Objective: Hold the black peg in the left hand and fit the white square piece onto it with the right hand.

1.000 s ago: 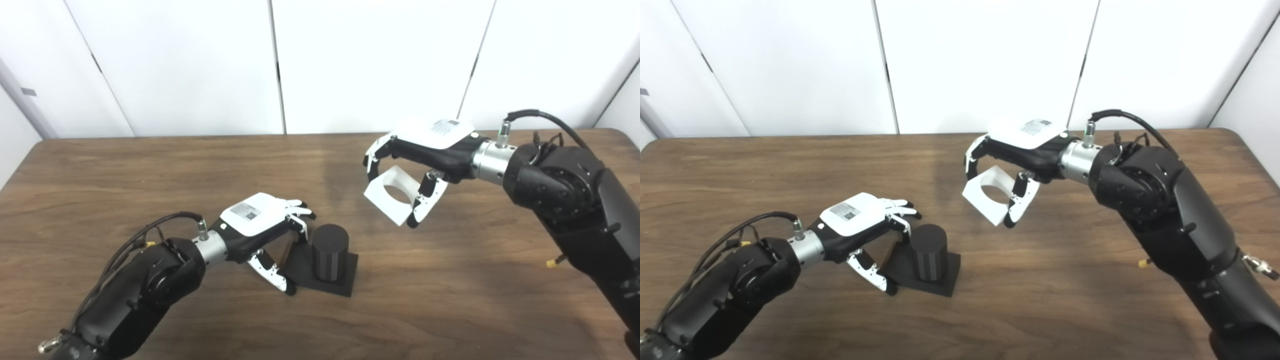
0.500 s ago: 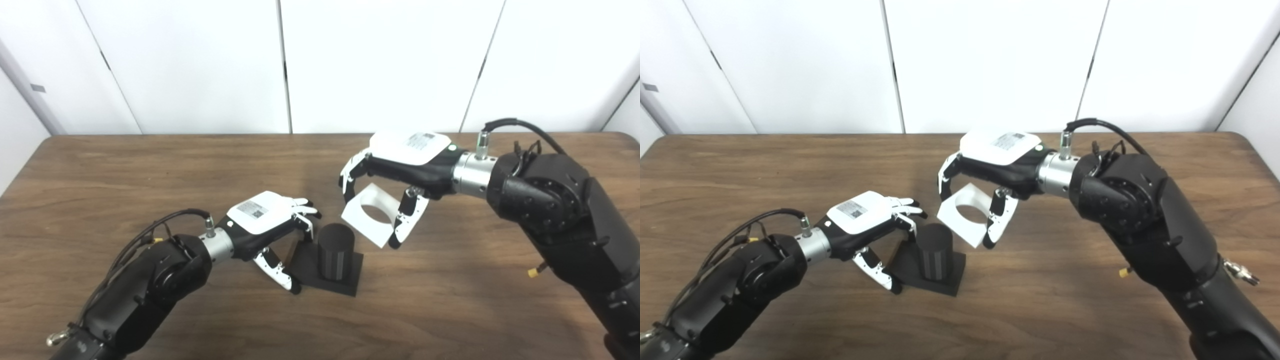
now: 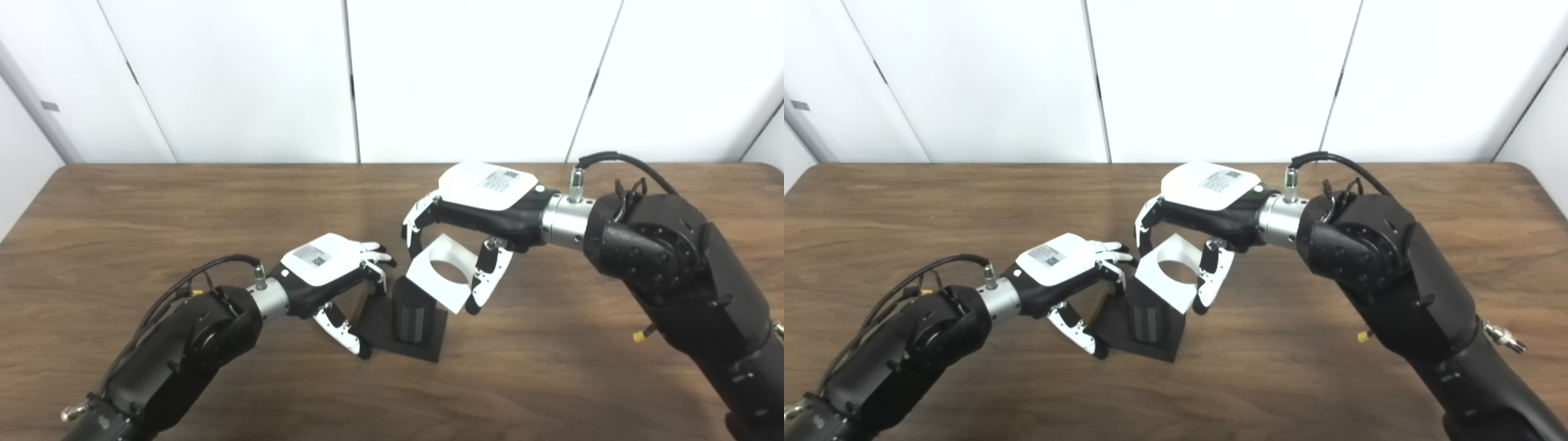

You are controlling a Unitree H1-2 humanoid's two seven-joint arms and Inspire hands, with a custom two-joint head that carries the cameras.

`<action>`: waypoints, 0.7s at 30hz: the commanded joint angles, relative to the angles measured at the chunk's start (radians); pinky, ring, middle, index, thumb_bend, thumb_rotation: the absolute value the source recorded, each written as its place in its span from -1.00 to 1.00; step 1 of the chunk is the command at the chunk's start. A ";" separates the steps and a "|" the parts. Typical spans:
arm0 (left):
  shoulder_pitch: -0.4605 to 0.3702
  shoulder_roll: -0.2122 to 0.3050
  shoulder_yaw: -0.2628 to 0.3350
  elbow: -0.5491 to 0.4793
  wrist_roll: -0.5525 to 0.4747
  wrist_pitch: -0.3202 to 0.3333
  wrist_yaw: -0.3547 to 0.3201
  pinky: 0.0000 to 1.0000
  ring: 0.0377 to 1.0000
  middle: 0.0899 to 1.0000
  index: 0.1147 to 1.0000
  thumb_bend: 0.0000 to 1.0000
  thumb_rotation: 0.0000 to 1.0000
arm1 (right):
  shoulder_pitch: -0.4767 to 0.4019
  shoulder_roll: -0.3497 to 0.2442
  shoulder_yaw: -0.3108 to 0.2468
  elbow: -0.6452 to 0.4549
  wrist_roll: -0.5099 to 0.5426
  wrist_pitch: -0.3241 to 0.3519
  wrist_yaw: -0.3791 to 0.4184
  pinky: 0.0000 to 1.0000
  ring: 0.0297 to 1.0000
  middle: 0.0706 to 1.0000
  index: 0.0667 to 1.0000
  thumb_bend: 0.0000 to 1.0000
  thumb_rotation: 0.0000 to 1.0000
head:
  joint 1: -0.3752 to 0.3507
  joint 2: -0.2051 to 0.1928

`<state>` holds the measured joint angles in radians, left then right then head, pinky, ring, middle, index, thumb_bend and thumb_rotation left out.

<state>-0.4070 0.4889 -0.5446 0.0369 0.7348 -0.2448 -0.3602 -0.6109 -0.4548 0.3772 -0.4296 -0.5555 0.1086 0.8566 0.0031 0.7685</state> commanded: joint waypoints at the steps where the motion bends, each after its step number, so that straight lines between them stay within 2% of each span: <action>1: 0.015 -0.012 -0.042 0.033 0.059 0.012 -0.058 0.79 0.90 0.77 -0.15 0.04 -0.84 | -0.035 0.009 -0.008 -0.017 0.011 -0.013 -0.025 0.39 0.54 0.48 -0.12 0.05 -0.74 | 0.003 0.001; 21: 0.018 -0.009 -0.040 0.024 0.056 0.006 -0.059 0.77 0.88 0.77 -0.15 0.04 -0.84 | -0.029 0.060 0.008 0.015 -0.008 -0.008 -0.040 0.38 0.56 0.51 -0.12 0.05 -0.73 | 0.007 0.007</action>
<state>-0.4084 0.4847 -0.5446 0.0368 0.7390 -0.2447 -0.3612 -0.6094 -0.3983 0.3984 -0.4137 -0.5610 0.1076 0.8518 0.0092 0.7746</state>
